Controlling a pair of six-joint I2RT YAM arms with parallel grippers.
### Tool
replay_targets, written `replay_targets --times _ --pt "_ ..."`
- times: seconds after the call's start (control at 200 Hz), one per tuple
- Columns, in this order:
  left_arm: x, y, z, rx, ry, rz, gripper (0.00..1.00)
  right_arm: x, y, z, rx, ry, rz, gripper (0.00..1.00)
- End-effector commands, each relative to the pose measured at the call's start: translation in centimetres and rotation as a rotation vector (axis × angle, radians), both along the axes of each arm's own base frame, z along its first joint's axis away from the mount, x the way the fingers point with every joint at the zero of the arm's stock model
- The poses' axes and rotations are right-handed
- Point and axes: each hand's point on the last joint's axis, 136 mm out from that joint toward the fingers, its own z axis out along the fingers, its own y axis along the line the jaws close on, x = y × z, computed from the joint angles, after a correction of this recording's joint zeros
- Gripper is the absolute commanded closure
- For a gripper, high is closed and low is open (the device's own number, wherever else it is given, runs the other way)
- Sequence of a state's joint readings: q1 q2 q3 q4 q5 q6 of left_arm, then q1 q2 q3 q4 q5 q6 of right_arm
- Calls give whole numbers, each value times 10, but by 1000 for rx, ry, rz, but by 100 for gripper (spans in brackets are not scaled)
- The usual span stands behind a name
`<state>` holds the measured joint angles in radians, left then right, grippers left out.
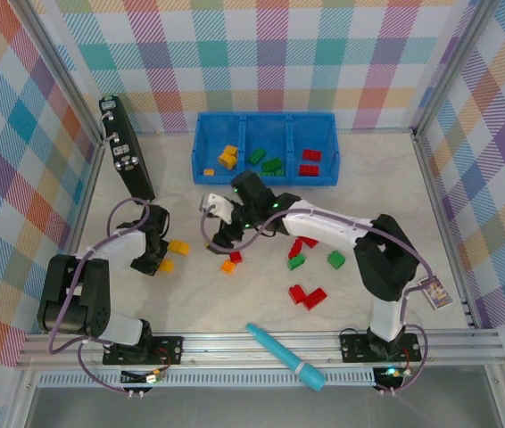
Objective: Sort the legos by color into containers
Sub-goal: Pick up the lego from the middle-left of the table.
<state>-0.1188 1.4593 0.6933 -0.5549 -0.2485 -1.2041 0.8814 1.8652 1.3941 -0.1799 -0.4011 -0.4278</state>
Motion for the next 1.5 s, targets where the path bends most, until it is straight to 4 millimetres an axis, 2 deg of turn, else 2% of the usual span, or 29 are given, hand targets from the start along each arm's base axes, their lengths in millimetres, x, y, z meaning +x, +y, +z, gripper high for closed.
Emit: replay_targets --times 0.0,0.175,0.365,0.625,0.92,1.255,1.345,1.495 --pt "12 -22 -23 -137 -26 7 67 -12 24 -11 31 -34 87 7" --pt "20 -21 -9 -131 -60 -3 71 -6 48 -31 22 -54 -5 7" --pt "22 -11 22 -117 -107 -17 72 11 66 -52 16 -81 -111 9" --pt "12 15 86 -86 -205 -31 73 17 97 -71 -8 -122 -115 9" --pt "11 35 153 -76 -345 -37 73 11 117 -97 -85 -162 -77 13" --pt "24 33 206 -94 -498 -34 73 24 109 -131 -231 -179 -142 30" --pt "26 32 215 -93 -510 -42 73 29 102 -136 -261 -206 -165 41" --pt "34 28 223 -124 -549 -44 73 33 99 -143 -278 -220 -178 48"
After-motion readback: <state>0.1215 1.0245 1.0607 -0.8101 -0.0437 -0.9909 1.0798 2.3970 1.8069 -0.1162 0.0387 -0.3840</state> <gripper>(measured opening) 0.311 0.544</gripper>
